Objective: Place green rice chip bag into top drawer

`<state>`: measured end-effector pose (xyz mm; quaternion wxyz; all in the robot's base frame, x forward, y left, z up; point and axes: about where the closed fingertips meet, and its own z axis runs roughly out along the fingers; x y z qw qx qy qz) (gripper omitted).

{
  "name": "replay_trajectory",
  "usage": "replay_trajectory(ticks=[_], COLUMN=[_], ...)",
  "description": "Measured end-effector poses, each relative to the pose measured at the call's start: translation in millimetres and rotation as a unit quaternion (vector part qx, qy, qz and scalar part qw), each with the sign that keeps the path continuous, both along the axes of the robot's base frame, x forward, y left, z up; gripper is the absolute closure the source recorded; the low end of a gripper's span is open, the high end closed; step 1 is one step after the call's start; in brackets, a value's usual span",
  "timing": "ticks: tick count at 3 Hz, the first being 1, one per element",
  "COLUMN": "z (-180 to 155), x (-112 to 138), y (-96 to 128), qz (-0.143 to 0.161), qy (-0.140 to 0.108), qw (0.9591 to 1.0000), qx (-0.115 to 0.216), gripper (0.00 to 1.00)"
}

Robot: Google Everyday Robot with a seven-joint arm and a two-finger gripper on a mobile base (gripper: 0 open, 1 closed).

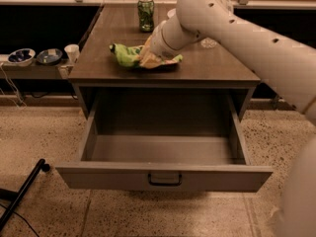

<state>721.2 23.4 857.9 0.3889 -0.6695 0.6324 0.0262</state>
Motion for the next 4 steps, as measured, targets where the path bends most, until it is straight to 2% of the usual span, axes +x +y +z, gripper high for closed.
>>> replay_trajectory(ticks=[1, 2, 3, 4], z=[25.7, 47.3, 14.2, -29.4], x=[-26.0, -59.4, -127.4, -165.7], y=[-7.7, -15.0, -25.8, -26.0], qz=[0.007, 0.006, -0.013, -0.028], qy=[-0.032, -0.052, -0.006, 0.036], qw=[0.9992, 0.9979, 0.9989, 0.9978], qx=[0.023, 0.037, 0.045, 0.048], gripper=[1.00, 1.00, 1.00, 1.00])
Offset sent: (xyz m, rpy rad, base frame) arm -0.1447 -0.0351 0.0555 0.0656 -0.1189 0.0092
